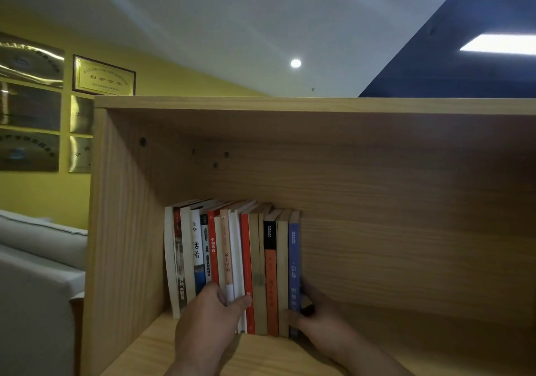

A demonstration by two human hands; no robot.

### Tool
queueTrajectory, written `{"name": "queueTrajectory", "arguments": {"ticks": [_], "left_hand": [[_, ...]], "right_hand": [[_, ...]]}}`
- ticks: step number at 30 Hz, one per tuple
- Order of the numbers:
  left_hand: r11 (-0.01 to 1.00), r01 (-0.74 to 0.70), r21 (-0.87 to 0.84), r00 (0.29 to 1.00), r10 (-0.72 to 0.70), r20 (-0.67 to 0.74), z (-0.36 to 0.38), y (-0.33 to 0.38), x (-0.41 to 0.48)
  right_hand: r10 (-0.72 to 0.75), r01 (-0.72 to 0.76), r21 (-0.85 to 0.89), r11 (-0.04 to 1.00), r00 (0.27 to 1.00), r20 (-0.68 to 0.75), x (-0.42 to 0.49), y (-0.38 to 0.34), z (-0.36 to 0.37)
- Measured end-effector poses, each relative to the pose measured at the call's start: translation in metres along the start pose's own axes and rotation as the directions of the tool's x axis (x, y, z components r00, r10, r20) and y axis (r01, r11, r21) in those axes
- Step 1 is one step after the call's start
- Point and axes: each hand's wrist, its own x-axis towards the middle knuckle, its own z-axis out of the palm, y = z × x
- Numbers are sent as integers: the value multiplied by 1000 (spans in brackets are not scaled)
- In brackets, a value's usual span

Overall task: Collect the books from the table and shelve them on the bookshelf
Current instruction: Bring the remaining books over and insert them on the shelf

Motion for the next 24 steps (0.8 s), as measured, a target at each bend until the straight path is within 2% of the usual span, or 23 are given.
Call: {"name": "queueTrajectory", "arguments": {"ticks": [4, 8, 12, 15, 17, 18, 20, 22, 24], "left_hand": [[1000, -12, -27, 1000, 12, -2, 0, -1, -1], [997, -71, -41, 997, 70, -20, -3, 5, -11], [944, -326, 49, 943, 329, -44, -12, 26, -25], [852, -514, 104, 857, 515, 12, -18, 61, -23], [762, -617, 198, 785, 614, 81, -18, 88, -14], [724, -640, 256, 764, 634, 118, -17, 100, -9], [699, -625, 348, 774, 612, 160, -14, 115, 3], [697, -595, 400, 795, 585, 162, -12, 122, 10], [731, -571, 373, 814, 565, 138, -10, 124, 12]], "right_hand": [[30, -30, 52, 998, 999, 12, -2, 0, -2], [91, -91, 227, 970, 996, 11, -2, 0, -11], [119, -118, 365, 923, 993, 21, -2, 0, -17], [155, -173, 483, 859, 985, 77, -1, 1, -19], [148, -155, 492, 856, 988, 53, 3, 5, -18], [138, -137, 488, 862, 990, 35, 3, 7, -17], [101, -102, 466, 879, 995, 27, 3, 8, -16], [82, -79, 466, 881, 997, 13, 7, 11, -16], [83, -82, 476, 875, 996, 19, 10, 15, -15]]}}
